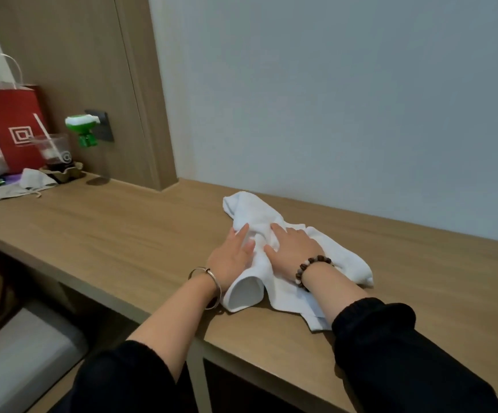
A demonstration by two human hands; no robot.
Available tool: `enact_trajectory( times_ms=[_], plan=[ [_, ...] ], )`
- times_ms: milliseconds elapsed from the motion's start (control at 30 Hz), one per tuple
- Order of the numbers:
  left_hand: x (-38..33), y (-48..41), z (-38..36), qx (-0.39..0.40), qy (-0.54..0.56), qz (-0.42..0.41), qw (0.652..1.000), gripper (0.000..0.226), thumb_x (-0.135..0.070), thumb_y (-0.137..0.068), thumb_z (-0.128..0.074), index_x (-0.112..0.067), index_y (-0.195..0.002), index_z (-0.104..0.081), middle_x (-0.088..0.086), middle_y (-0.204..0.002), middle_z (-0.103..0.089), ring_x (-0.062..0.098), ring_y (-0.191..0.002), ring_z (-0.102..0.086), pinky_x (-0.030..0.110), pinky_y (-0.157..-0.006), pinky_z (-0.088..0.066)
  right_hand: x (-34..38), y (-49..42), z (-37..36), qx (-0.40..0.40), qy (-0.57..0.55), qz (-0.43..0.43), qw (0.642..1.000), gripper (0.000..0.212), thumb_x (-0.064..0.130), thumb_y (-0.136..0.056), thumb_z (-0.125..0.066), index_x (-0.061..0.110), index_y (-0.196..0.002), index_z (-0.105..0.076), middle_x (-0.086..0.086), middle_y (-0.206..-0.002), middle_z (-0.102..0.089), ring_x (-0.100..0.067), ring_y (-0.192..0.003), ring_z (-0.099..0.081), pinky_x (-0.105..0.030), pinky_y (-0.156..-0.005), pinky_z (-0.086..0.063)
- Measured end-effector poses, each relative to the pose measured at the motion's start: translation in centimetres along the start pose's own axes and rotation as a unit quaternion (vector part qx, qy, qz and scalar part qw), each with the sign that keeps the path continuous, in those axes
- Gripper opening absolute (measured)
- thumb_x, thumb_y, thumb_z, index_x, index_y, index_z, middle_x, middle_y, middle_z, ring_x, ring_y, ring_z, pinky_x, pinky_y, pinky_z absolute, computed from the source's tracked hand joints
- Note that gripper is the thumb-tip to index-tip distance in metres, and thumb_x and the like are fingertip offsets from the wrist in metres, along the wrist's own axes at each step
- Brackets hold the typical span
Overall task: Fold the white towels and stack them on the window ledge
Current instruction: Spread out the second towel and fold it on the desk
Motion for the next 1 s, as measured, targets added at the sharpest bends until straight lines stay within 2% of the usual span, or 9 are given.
enact_trajectory(
  times_ms=[133, 233, 333, 467, 567, 700, 800, 900, 1000],
  plan=[
    [-0.9, 3.6, -0.1, 0.03, 0.073, -0.005, 0.997, 0.102, -0.079, -0.064, -0.021, -0.028, -0.151, -0.009, 0.0, -0.16, 0.002, 0.021, -0.146, -0.011, 0.037, -0.112, -0.021, 0.4, 3.1, 0.8, -0.004, -0.098, 0.007, 0.995, 0.055, 0.041, -0.093, -0.037, 0.025, -0.145, -0.027, -0.008, -0.141, -0.044, -0.028, -0.125, -0.042, -0.04, -0.098, -0.039],
    [-1.6, 6.4, -0.5, 0.049, -0.023, -0.042, 0.998, 0.099, -0.074, -0.071, -0.037, -0.026, -0.152, -0.007, 0.003, -0.16, 0.004, 0.023, -0.145, -0.014, 0.037, -0.11, -0.025, -0.7, 6.6, 2.4, -0.129, -0.262, -0.016, 0.956, 0.039, 0.028, -0.095, -0.042, 0.016, -0.132, -0.048, -0.006, -0.133, -0.053, -0.023, -0.118, -0.05, -0.033, -0.096, -0.041],
    [-1.3, 8.5, -1.5, 0.039, -0.172, -0.048, 0.983, 0.087, -0.069, -0.085, -0.041, -0.027, -0.152, -0.003, 0.005, -0.16, 0.006, 0.022, -0.146, -0.008, 0.043, -0.116, -0.017, -0.7, 8.7, 2.3, -0.153, -0.158, 0.012, 0.975, 0.046, 0.035, -0.096, -0.045, 0.016, -0.138, -0.044, -0.004, -0.141, -0.047, -0.02, -0.127, -0.043, -0.032, -0.103, -0.034],
    [-0.9, 8.7, -1.3, 0.002, -0.188, -0.007, 0.982, 0.069, -0.058, -0.094, -0.032, -0.029, -0.152, -0.007, 0.001, -0.16, 0.0, 0.021, -0.144, -0.018, 0.044, -0.116, -0.018, -1.1, 8.7, 1.9, -0.016, -0.021, 0.019, 0.999, 0.071, 0.06, -0.091, -0.04, 0.023, -0.149, -0.023, -0.002, -0.158, -0.013, -0.021, -0.145, -0.011, -0.05, -0.115, -0.011],
    [-0.6, 8.2, -1.1, -0.032, -0.158, 0.017, 0.987, 0.057, -0.045, -0.097, -0.029, -0.03, -0.151, -0.016, 0.002, -0.159, -0.011, 0.024, -0.138, -0.031, 0.041, -0.112, -0.026, -4.1, 9.2, 2.7, -0.021, -0.002, -0.056, 0.998, 0.085, 0.071, -0.083, -0.042, 0.026, -0.15, -0.016, -0.003, -0.16, 0.0, -0.024, -0.147, 0.0, -0.057, -0.113, -0.004],
    [0.1, 7.9, -0.2, -0.105, -0.114, 0.045, 0.987, 0.048, -0.029, -0.095, -0.029, -0.027, -0.144, -0.031, 0.004, -0.143, -0.04, 0.026, -0.115, -0.049, 0.04, -0.097, -0.041, -8.0, 10.6, 1.7, -0.058, -0.12, -0.173, 0.976, 0.086, 0.073, -0.079, -0.046, 0.023, -0.147, -0.027, -0.002, -0.151, -0.034, -0.027, -0.139, -0.028, -0.049, -0.11, -0.022],
    [0.1, 8.4, 0.5, -0.149, -0.084, 0.06, 0.984, 0.052, -0.03, -0.095, -0.032, -0.024, -0.146, -0.027, 0.008, -0.147, -0.035, 0.028, -0.124, -0.044, 0.04, -0.102, -0.039, -7.4, 10.3, 1.3, -0.06, -0.243, -0.131, 0.959, 0.068, 0.066, -0.075, -0.057, 0.028, -0.13, -0.047, 0.004, -0.126, -0.056, -0.023, -0.118, -0.05, -0.041, -0.094, -0.044],
    [-0.8, 9.5, 1.2, -0.195, -0.049, 0.006, 0.98, 0.063, -0.036, -0.089, -0.026, -0.023, -0.15, -0.019, 0.008, -0.158, -0.015, 0.027, -0.141, -0.024, 0.04, -0.113, -0.026, -5.0, 10.1, 1.8, -0.047, -0.419, -0.049, 0.906, 0.039, 0.024, -0.086, -0.068, 0.025, -0.122, -0.052, 0.014, -0.105, -0.059, -0.002, -0.091, -0.056, -0.022, -0.073, -0.048],
    [-1.6, 10.5, 1.3, -0.214, -0.061, -0.067, 0.973, 0.07, -0.054, -0.083, -0.013, -0.032, -0.149, -0.005, -0.003, -0.159, 0.002, 0.015, -0.147, 0.002, 0.038, -0.118, -0.006, -4.6, 9.8, 1.7, -0.037, -0.606, -0.029, 0.794, 0.059, 0.002, -0.084, -0.066, 0.012, -0.138, -0.043, -0.001, -0.13, -0.055, -0.013, -0.111, -0.057, -0.038, -0.099, -0.047]
  ],
)
Point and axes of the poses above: each hand's wrist, its own y-axis away from the middle knuckle, its own z-axis out of the back of the hand, x = y × z, the point moved 7 cm from there along -y, towards the middle knuckle
